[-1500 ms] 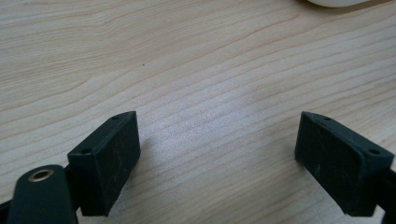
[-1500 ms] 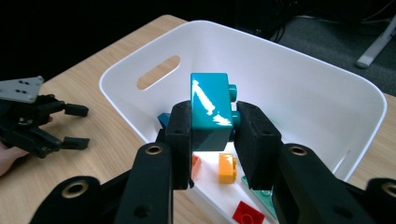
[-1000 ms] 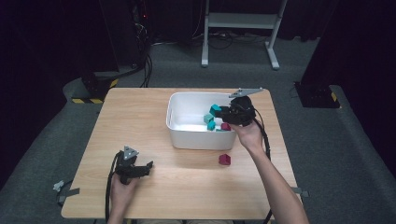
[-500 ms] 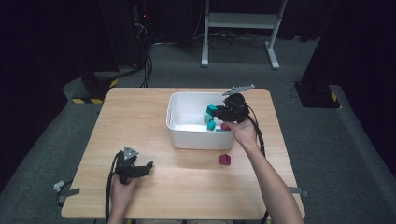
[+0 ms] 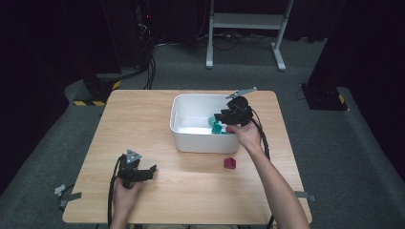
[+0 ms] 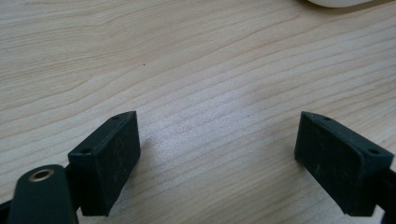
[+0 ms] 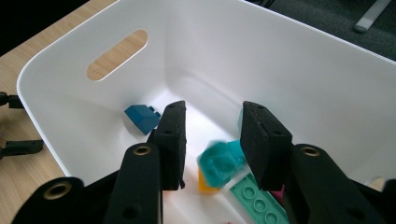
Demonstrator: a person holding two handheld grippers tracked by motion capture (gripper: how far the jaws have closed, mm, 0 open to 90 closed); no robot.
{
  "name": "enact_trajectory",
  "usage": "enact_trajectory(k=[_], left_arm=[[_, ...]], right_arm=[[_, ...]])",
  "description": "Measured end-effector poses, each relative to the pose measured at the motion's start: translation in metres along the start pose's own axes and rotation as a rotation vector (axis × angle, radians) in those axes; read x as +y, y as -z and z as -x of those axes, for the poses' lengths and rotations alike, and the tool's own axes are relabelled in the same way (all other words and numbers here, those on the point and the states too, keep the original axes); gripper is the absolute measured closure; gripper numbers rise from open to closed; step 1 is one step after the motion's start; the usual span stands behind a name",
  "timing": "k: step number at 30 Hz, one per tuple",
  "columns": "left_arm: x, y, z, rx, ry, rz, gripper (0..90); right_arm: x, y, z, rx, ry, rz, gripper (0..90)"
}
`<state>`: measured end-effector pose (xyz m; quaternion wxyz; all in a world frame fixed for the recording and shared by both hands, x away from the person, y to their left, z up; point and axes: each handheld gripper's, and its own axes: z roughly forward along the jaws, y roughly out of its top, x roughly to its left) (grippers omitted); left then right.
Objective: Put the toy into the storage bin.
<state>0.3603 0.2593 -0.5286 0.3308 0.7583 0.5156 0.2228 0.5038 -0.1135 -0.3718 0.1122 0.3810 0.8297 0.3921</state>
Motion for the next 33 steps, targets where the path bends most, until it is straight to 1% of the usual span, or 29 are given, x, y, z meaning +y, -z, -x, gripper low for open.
enact_trajectory(k=[3, 5, 8, 10, 12, 16, 19, 22, 25, 28, 30, 33], left_arm=[[0.0, 0.0, 0.0, 0.0, 0.0, 0.0, 14.6], [0.0, 0.0, 0.0, 0.0, 0.0, 0.0, 14.6], [0.0, 0.0, 0.0, 0.0, 0.0, 0.0, 14.6], [0.0, 0.0, 0.0, 0.0, 0.0, 0.0, 14.6], [0.0, 0.0, 0.0, 0.0, 0.0, 0.0, 14.6], [0.0, 0.0, 0.0, 0.0, 0.0, 0.0, 14.6], [0.0, 0.0, 0.0, 0.0, 0.0, 0.0, 14.6], [0.0, 0.0, 0.0, 0.0, 0.0, 0.0, 14.6], [0.0, 0.0, 0.0, 0.0, 0.0, 0.0, 14.6], [0.0, 0.0, 0.0, 0.0, 0.0, 0.0, 14.6], [0.0, 0.0, 0.0, 0.0, 0.0, 0.0, 14.6], [0.0, 0.0, 0.0, 0.0, 0.0, 0.0, 14.6]], right_arm=[[-0.002, 0.002, 0.001, 0.003, -0.009, 0.009, 58.5], [-0.003, 0.005, 0.002, 0.006, -0.015, 0.028, 56.7], [-0.005, 0.011, 0.001, -0.003, -0.015, 0.043, 54.2], [-0.007, 0.016, 0.0, -0.001, -0.016, 0.063, 52.4], [-0.009, 0.021, 0.0, 0.002, -0.017, 0.08, 50.6], [-0.015, 0.028, 0.002, 0.017, -0.019, 0.089, 44.9], [-0.02, 0.034, 0.005, 0.013, -0.028, 0.115, 43.5], [-0.024, 0.041, 0.006, 0.01, -0.039, 0.128, 43.0], [-0.03, 0.048, 0.007, 0.01, -0.037, 0.144, 43.0], [-0.035, 0.053, 0.009, 0.011, -0.032, 0.15, 43.0], [-0.038, 0.057, 0.011, 0.011, -0.037, 0.154, 42.7], [-0.044, 0.064, 0.012, 0.01, -0.038, 0.182, 42.7]])
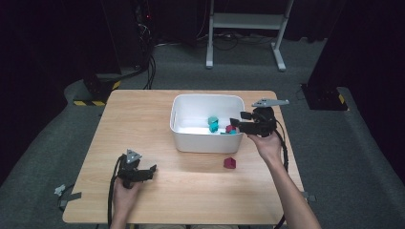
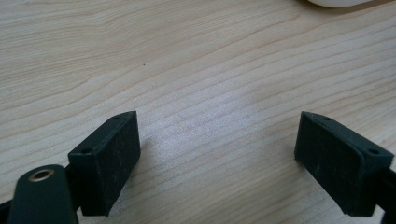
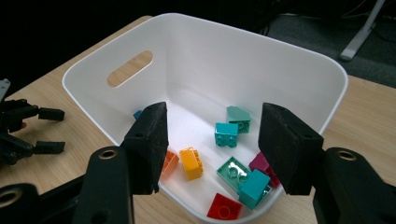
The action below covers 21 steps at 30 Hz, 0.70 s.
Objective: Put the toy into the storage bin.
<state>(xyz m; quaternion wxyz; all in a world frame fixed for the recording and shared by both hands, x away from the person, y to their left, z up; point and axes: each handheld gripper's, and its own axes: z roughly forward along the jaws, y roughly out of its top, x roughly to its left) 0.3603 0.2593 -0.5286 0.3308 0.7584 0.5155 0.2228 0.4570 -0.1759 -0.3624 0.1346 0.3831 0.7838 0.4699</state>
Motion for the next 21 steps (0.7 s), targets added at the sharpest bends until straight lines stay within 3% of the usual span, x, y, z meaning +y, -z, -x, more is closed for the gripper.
enact_trajectory(k=[15, 21], left_arm=[[0.0, 0.0, 0.0, 0.0, 0.0, 0.0, 14.6], [0.0, 0.0, 0.0, 0.0, 0.001, 0.0, 14.6]], right_arm=[[-0.025, 0.025, 0.005, -0.023, -0.016, 0.043, 40.6], [-0.038, 0.031, 0.001, -0.03, 0.005, 0.033, 40.3]])
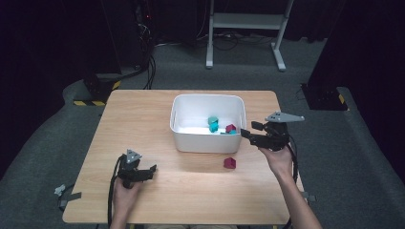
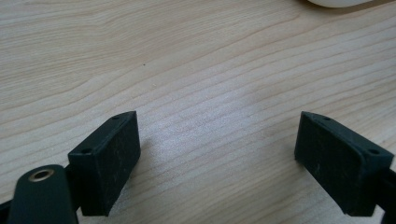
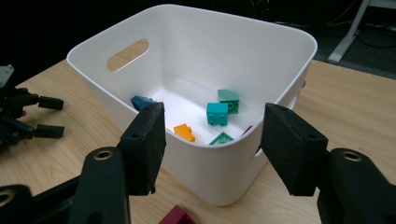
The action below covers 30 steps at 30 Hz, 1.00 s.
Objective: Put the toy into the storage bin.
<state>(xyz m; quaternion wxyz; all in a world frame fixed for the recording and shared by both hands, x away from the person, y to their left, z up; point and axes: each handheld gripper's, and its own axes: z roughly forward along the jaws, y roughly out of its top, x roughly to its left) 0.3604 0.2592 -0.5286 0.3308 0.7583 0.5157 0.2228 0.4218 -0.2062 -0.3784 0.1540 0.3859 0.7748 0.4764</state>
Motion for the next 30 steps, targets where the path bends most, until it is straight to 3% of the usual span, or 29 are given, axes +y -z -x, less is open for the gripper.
enact_trajectory(k=[14, 22, 30], left_arm=[[0.0, 0.0, 0.0, 0.0, 0.0, 0.0, 14.6], [0.0, 0.0, 0.0, 0.0, -0.001, 0.0, 14.6], [0.0, 0.0, 0.0, 0.001, 0.0, 0.0, 14.6]], right_arm=[[-0.037, 0.0, -0.017, -0.001, 0.038, -0.036, 39.2], [-0.062, -0.006, -0.025, 0.012, -0.002, -0.029, 38.3], [-0.083, -0.023, -0.032, 0.006, -0.007, -0.067, 36.7]])
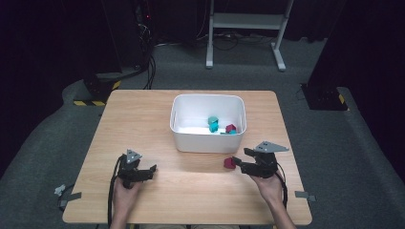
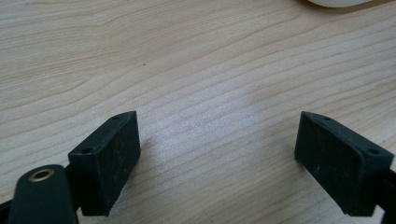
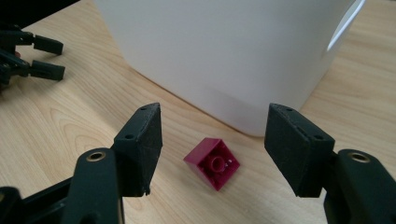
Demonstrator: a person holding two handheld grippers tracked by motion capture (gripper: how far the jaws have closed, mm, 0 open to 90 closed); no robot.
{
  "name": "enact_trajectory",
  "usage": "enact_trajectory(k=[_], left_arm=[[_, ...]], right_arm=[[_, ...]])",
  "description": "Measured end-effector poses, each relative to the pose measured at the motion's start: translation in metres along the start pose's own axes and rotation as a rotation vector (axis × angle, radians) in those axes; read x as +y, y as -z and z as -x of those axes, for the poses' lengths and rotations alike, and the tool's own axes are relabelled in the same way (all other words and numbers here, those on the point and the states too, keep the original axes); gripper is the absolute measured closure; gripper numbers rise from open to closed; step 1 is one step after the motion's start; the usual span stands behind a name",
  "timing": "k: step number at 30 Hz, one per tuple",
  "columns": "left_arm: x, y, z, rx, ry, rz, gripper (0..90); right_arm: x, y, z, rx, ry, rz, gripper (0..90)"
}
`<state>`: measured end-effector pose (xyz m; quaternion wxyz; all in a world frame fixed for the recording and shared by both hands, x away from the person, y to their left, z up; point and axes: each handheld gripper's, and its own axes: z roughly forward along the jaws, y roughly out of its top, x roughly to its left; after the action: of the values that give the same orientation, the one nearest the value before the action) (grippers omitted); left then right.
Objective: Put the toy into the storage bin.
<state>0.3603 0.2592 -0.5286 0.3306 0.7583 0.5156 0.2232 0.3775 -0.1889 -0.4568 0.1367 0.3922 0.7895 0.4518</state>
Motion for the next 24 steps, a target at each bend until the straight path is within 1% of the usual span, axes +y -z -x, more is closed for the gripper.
enact_trajectory(k=[3, 6, 8, 11, 12, 13, 16, 19, 20, 22, 24], left_arm=[[0.0, 0.0, 0.0, 0.0, 0.0, 0.0, 14.6], [0.0, 0.0, 0.0, 0.0, 0.0, 0.0, 14.6], [0.0, 0.0, 0.0, 0.0, 0.0, 0.0, 14.7], [0.0, 0.0, 0.0, 0.0, 0.0, 0.0, 14.6], [0.0, 0.0, 0.0, 0.0, 0.0, 0.0, 14.6], [0.0, 0.0, 0.0, 0.0, 0.0, 0.0, 14.6], [0.0, 0.0, 0.0, 0.0, 0.0, 0.0, 14.6], [0.0, 0.0, 0.0, 0.0, 0.0, 0.0, 14.6], [0.0, 0.0, 0.0, 0.0, 0.0, 0.0, 14.6], [0.0, 0.0, 0.0, 0.0, 0.0, 0.0, 14.6], [0.0, 0.0, 0.0, 0.0, 0.0, 0.0, 14.6]], right_arm=[[-0.007, -0.005, -0.003, -0.017, 0.005, -0.017, 36.3], [-0.011, -0.01, -0.004, -0.018, 0.001, -0.029, 36.0], [-0.017, -0.016, -0.005, -0.015, -0.005, -0.053, 35.4], [-0.02, -0.019, -0.006, -0.025, 0.002, -0.057, 35.4], [-0.023, -0.021, -0.007, -0.022, -0.012, -0.057, 35.2], [-0.025, -0.023, -0.007, -0.022, -0.015, -0.062, 35.0], [-0.028, -0.027, -0.008, -0.023, -0.014, -0.069, 34.7], [-0.03, -0.036, -0.01, -0.032, 0.011, -0.107, 32.7], [-0.031, -0.039, -0.01, -0.034, 0.013, -0.119, 32.2], [-0.031, -0.044, -0.01, -0.043, 0.016, -0.126, 31.2], [-0.032, -0.048, -0.009, -0.05, -0.003, -0.135, 30.2]])
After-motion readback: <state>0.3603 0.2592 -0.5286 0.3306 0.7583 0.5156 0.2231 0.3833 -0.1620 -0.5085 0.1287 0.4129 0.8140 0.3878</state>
